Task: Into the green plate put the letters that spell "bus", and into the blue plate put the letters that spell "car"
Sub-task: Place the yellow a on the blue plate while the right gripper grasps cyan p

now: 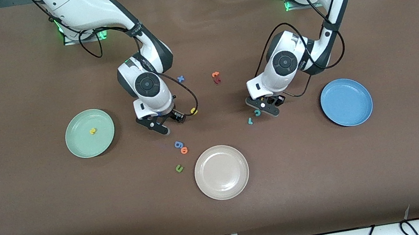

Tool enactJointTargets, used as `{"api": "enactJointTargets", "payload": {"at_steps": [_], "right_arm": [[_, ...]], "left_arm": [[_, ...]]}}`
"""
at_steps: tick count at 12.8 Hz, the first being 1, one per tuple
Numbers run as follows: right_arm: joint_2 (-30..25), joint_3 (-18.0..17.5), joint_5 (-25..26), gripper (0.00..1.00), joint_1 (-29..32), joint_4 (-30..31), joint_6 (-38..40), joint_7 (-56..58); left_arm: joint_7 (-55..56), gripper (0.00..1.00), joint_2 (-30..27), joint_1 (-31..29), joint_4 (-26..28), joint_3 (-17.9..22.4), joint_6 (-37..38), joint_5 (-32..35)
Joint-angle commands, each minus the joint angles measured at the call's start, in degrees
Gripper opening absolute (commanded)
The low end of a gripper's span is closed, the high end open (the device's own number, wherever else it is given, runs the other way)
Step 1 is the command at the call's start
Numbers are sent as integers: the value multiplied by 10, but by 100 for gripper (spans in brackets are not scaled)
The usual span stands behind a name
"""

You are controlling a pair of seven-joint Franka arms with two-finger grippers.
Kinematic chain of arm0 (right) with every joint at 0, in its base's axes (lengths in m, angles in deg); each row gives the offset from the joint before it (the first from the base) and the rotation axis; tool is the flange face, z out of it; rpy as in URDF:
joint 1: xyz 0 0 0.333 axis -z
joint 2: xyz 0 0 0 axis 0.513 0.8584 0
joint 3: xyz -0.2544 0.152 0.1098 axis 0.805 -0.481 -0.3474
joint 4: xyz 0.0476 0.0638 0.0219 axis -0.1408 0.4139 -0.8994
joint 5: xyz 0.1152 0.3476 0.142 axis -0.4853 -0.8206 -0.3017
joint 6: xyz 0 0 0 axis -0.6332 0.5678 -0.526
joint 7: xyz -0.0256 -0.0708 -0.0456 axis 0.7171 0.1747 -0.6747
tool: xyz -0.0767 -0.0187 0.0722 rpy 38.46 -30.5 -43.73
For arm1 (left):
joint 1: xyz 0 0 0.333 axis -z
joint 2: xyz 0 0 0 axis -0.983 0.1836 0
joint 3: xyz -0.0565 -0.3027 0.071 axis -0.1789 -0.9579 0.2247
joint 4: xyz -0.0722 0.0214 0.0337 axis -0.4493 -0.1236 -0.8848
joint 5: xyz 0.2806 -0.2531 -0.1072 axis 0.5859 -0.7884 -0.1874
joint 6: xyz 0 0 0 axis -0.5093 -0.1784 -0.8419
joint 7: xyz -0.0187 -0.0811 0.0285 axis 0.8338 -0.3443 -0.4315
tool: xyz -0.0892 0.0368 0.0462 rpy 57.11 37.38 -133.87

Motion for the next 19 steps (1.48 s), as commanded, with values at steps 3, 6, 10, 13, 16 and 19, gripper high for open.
{"api": "enactJointTargets", "payload": {"at_steps": [3, 6, 10, 13, 16, 19], "right_arm": [[20, 4, -9, 58, -16, -21, -4, -19], [21, 4, -9, 53, -18, -21, -4, -19], [28, 3, -8, 39, -19, -21, -5, -18], [29, 3, -8, 33, -22, -21, -5, -17], [25, 4, -4, 15, -22, -23, -4, -5], [15, 6, -1, 15, -17, -47, 42, 17]], "left_arm": [[-4, 15, 2, 0, -2, 12, 0, 3], [-25, 9, -23, -6, -9, 37, 22, 3], [-127, 9, -52, -29, -10, 101, 31, -3], [-162, 9, -71, -46, -10, 139, 32, -3], [-232, 11, -75, -61, -8, 175, 34, -3], [-282, 12, -69, -95, -5, 180, 34, -3]]}}
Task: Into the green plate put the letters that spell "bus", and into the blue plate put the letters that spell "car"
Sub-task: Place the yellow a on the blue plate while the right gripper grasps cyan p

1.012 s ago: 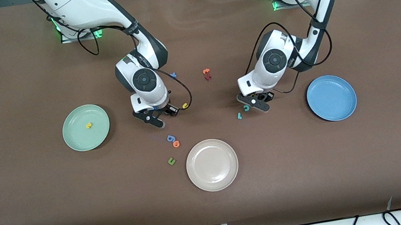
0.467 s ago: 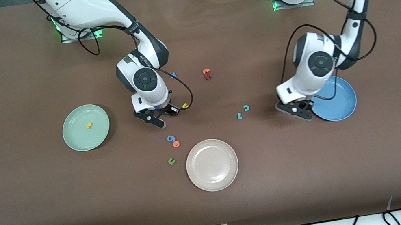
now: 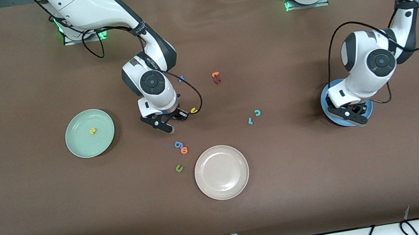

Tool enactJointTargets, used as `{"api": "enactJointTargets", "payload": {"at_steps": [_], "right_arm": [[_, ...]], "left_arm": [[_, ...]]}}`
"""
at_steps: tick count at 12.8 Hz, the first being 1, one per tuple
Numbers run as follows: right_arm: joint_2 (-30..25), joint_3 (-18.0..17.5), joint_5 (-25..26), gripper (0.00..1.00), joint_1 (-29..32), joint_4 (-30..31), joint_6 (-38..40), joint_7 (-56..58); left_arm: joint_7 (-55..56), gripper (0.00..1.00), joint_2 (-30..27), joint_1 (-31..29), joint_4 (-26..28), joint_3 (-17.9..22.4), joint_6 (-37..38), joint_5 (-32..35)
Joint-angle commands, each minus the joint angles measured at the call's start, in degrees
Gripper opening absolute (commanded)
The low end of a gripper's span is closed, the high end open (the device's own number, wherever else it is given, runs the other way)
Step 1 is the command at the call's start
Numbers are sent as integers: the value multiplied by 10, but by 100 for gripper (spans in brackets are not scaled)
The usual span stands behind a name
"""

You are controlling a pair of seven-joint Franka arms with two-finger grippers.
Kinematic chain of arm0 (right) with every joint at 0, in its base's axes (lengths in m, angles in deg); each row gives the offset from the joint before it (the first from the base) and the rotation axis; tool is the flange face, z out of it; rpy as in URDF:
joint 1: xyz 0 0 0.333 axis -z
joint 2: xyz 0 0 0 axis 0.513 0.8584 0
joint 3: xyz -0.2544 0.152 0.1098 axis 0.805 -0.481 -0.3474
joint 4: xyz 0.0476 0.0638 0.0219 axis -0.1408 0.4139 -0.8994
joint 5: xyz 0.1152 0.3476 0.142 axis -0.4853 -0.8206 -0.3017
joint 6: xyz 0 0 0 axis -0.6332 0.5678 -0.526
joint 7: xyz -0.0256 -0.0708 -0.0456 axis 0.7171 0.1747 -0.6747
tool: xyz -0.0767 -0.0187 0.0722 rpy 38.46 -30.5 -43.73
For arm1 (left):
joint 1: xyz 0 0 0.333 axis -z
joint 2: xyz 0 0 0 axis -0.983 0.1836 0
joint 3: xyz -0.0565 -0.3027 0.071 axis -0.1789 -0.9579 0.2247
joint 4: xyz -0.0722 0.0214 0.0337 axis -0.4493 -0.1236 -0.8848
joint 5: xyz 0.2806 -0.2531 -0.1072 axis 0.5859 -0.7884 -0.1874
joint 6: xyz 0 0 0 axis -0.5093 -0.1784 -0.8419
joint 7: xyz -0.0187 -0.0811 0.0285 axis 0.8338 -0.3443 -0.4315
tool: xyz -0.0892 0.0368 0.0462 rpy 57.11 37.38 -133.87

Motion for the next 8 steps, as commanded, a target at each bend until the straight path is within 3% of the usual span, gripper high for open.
{"api": "enactJointTargets", "payload": {"at_steps": [1, 4, 6, 8], "right_arm": [[0, 10, -2, 15, -2, -48, 77, 42], [-23, 51, -1, 16, 0, -73, 181, 146], [-34, 102, -1, 16, 0, -69, 239, 245], [-51, 150, -4, 16, 1, -50, 267, 350]], "left_arm": [[-33, 13, -2, -17, 9, 2, 7, -3], [-37, 19, 18, -35, 11, 2, 7, -2], [-37, 35, 19, -38, 15, 2, 7, -2], [-36, 36, 17, -37, 13, 2, 7, -2]]}}
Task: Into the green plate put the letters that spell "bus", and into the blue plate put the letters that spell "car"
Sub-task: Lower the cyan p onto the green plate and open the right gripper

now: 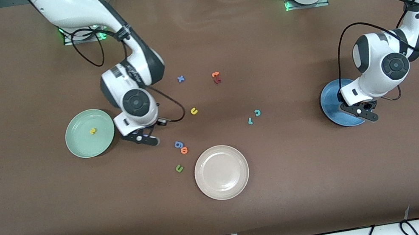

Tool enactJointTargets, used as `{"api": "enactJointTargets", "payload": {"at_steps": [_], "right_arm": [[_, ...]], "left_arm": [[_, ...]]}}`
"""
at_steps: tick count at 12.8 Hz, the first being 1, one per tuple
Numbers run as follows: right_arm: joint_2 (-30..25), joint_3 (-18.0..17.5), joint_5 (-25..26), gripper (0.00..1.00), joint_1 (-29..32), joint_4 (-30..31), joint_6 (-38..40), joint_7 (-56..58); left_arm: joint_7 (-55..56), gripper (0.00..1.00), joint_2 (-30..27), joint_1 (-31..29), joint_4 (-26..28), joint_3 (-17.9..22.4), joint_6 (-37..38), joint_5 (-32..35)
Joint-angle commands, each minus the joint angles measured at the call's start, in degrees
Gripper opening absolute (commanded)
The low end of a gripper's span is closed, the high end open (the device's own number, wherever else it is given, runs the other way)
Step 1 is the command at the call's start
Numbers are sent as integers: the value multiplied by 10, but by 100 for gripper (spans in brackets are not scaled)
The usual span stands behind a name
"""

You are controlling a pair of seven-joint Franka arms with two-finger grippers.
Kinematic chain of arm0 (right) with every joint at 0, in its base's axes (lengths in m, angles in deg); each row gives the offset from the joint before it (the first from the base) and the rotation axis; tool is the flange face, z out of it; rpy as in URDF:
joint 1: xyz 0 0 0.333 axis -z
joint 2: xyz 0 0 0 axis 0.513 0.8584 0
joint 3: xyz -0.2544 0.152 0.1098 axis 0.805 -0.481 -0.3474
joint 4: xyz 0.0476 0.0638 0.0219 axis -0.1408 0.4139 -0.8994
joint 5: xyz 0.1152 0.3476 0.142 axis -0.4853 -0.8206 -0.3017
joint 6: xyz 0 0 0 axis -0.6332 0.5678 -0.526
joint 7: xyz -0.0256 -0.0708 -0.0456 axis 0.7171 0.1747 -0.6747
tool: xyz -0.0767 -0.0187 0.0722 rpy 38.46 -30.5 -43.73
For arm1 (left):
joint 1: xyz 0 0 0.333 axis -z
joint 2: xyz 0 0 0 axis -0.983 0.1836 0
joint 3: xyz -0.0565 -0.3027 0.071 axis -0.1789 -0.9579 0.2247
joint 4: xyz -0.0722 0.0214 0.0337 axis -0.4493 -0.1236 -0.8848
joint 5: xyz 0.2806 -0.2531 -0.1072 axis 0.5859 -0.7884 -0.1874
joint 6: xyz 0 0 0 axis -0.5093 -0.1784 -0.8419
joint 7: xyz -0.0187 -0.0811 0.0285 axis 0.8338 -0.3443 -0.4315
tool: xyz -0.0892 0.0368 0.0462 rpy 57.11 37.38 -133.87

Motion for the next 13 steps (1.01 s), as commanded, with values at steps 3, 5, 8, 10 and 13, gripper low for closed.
{"api": "enactJointTargets", "payload": {"at_steps": [3, 5, 8, 10, 13], "right_arm": [[-53, 94, -8, 17, 1, 85, 33, 201], [-68, 124, -10, 18, 2, 123, 25, 259], [-59, 139, -10, 24, 28, 169, -54, 326], [-53, 137, -10, 24, 64, 195, -105, 389], [-45, 136, -11, 94, 67, 192, -104, 390]], "left_arm": [[-11, 49, -16, 10, -10, -10, 26, -1], [-4, 58, -41, 24, -11, -45, 49, -4], [22, 67, -48, 51, -26, -91, 53, -5], [111, 67, -45, 65, -33, -123, 53, -5], [310, 71, -37, 103, -34, -127, 53, -4]]}}
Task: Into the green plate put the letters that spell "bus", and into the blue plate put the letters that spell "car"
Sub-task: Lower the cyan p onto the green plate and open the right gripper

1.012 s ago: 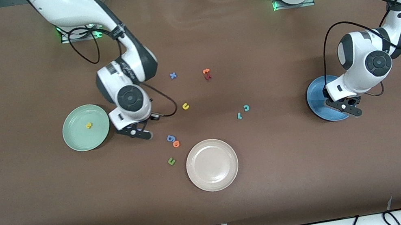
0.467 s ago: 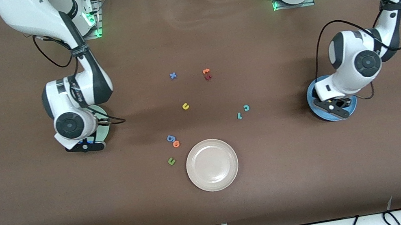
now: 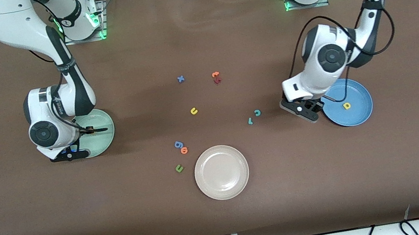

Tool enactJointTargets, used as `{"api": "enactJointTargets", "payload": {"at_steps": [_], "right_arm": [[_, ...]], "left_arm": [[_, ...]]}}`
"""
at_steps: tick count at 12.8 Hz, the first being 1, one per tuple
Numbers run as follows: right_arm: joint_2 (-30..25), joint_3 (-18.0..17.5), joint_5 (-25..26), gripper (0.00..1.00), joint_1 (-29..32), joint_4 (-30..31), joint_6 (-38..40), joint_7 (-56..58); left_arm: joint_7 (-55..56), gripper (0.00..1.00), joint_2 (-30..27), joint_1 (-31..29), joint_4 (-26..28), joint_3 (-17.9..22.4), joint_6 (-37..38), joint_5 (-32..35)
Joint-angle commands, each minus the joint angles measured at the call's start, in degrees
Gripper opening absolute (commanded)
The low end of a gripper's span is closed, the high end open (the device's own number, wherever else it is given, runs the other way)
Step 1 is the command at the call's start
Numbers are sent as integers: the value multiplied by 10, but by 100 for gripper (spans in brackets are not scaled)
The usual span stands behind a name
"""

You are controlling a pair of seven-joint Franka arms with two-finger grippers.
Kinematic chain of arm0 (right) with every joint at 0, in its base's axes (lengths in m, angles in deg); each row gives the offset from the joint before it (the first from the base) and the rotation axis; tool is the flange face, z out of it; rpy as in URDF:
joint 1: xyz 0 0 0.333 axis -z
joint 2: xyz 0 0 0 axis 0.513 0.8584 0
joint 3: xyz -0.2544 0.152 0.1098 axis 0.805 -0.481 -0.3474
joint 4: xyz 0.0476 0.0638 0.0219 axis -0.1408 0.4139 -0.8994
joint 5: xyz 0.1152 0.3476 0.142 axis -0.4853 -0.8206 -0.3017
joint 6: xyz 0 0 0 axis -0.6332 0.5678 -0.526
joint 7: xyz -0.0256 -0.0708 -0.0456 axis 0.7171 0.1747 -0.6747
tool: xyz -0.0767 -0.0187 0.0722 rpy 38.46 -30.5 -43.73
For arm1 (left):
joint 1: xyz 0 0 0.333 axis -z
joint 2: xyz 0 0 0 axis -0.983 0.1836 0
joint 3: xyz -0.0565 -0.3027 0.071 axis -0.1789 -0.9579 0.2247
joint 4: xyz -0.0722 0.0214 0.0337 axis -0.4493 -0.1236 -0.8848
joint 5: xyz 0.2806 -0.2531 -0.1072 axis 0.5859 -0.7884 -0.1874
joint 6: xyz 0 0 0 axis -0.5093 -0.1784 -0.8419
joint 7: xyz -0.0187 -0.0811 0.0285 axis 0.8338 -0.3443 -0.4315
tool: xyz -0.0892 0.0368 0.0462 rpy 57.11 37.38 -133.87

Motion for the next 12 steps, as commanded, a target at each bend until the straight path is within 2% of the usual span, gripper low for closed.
{"api": "enactJointTargets", "payload": {"at_steps": [1, 4, 6, 9, 12], "right_arm": [[-11, -6, -9, 100, -1, 4, 1, 13], [-23, -20, -23, 99, -10, -44, 90, -27], [-24, -49, -53, 99, -18, -83, 145, -103], [-29, -107, -60, 99, -41, -103, 143, -281], [-22, -186, -61, 98, -47, -121, 82, -491]], "left_arm": [[134, 72, 8, 19, -8, 3, 11, -3], [221, 72, 26, 27, -19, 3, 9, -4], [357, 71, 44, 48, -36, 3, 7, -3], [527, 71, 62, 74, -59, 3, 6, -3], [594, 71, 89, 79, -77, 4, 3, -5]]}}
